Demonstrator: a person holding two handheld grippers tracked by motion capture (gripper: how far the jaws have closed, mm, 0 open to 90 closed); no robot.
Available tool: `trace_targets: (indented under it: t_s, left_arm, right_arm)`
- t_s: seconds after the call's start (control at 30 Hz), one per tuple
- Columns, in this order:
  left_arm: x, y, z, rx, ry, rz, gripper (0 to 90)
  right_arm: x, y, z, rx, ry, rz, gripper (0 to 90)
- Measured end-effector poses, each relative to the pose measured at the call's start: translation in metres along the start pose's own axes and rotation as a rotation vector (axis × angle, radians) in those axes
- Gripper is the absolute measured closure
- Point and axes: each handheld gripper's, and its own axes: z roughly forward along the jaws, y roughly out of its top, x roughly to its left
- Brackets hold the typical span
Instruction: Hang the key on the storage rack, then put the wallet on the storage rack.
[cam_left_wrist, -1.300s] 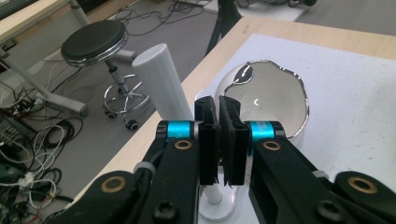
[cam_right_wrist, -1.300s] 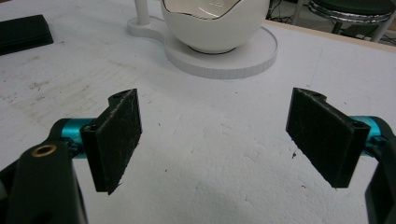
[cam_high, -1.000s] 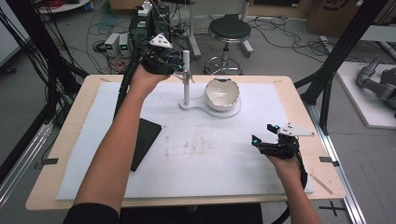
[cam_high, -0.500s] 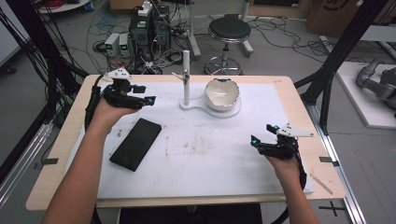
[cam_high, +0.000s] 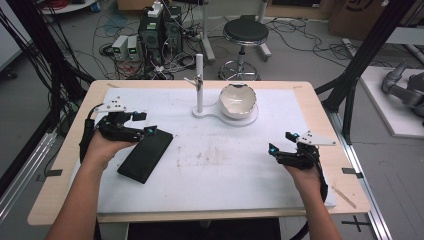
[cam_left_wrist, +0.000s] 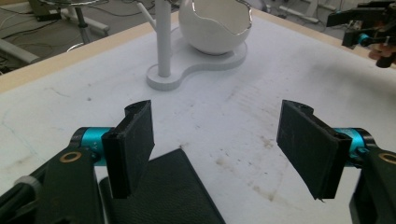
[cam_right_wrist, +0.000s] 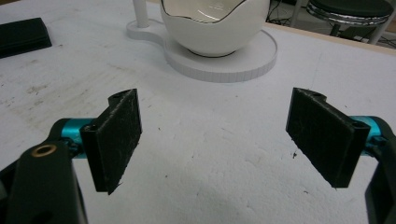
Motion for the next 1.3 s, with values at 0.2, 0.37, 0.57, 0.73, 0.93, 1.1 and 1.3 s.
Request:
trace_targets:
  t_s: [0.2, 0.37, 0.57, 0.73, 0.93, 1.1, 1.3]
  left_arm:
    - [-0.002, -0.017, -0.004, -0.004, -0.038, -0.015, 24.5]
    - [0.008, -0.032, -0.011, -0.029, -0.029, -0.040, 21.0]
    - [0.018, -0.043, -0.011, -0.030, -0.019, -0.074, 17.8]
    - [0.019, -0.045, -0.008, -0.021, -0.007, -0.054, 16.9]
    - [0.019, -0.046, -0.009, -0.030, -0.018, -0.052, 17.1]
    - [0.023, -0.048, -0.009, -0.013, 0.007, -0.058, 17.1]
    - [0.033, -0.063, -0.009, 0.018, 0.012, -0.127, 17.1]
  right_arm:
    - [-0.003, 0.000, -0.001, -0.025, 0.003, 0.014, 18.4]
    - [-0.007, 0.000, -0.002, -0.037, -0.003, 0.031, 18.4]
    - [-0.007, -0.001, 0.000, -0.011, -0.006, 0.027, 18.4]
    - [-0.007, -0.001, 0.000, -0.009, -0.005, 0.023, 18.4]
    - [-0.011, -0.002, -0.004, -0.024, -0.018, 0.026, 18.4]
    - [-0.011, -0.002, -0.002, -0.017, -0.017, 0.025, 18.4]
    - [-0.008, -0.002, -0.001, -0.009, -0.017, 0.005, 18.4]
